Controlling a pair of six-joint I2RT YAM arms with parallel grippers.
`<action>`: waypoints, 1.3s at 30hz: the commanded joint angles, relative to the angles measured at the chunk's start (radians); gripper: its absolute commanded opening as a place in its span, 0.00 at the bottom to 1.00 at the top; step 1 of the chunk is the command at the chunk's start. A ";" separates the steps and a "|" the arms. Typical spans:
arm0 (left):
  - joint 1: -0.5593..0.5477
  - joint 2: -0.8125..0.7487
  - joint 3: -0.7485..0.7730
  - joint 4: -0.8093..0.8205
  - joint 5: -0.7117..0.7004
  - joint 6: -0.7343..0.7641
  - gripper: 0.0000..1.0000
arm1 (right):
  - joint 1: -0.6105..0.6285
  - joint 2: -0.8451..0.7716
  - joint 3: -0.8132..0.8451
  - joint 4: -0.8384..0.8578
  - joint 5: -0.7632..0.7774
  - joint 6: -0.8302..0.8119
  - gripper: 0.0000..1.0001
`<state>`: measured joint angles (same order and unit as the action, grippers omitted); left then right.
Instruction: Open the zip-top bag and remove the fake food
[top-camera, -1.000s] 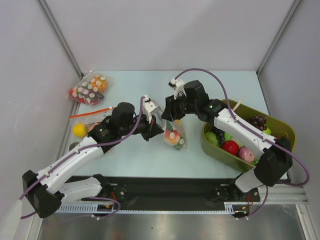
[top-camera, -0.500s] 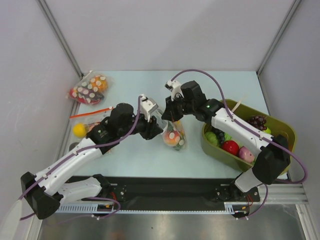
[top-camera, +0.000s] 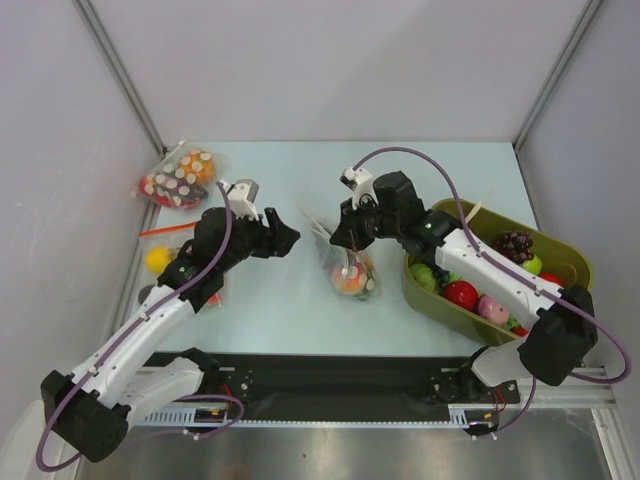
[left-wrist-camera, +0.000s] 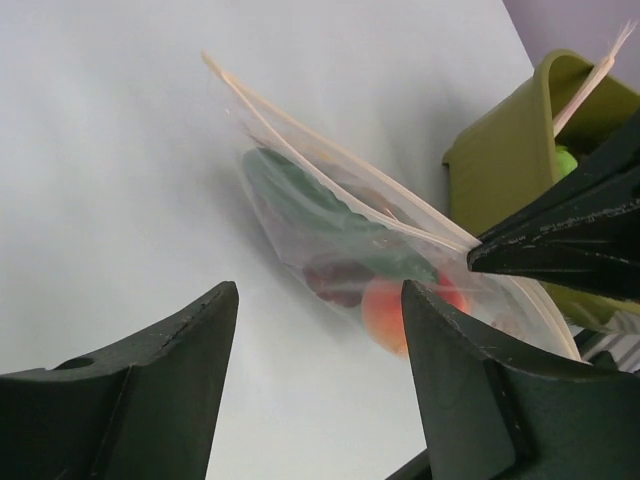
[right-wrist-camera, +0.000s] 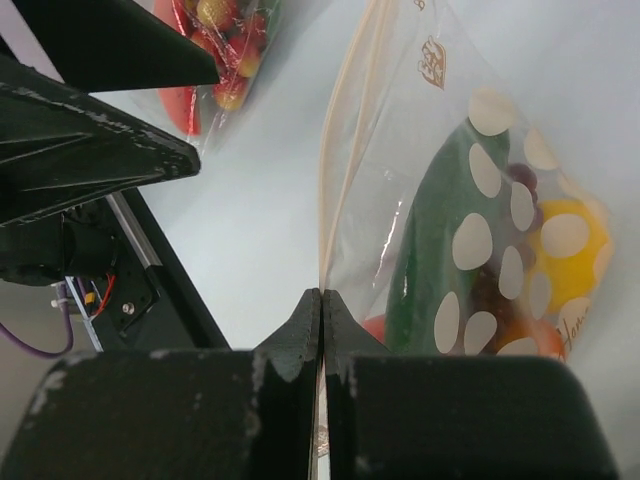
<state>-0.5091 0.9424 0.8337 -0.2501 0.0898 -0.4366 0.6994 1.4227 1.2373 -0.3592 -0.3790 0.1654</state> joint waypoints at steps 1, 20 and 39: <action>0.004 0.007 -0.007 0.118 0.014 -0.102 0.72 | 0.003 -0.056 -0.015 0.074 -0.001 0.016 0.00; 0.011 0.122 -0.048 0.247 0.047 -0.180 0.71 | 0.005 -0.133 -0.075 0.094 -0.023 0.014 0.00; 0.009 0.231 -0.054 0.338 0.076 -0.192 0.70 | 0.011 -0.134 -0.095 0.089 -0.037 -0.009 0.00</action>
<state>-0.5053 1.1645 0.7776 0.0422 0.1440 -0.6209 0.7040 1.3228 1.1423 -0.3161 -0.4015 0.1715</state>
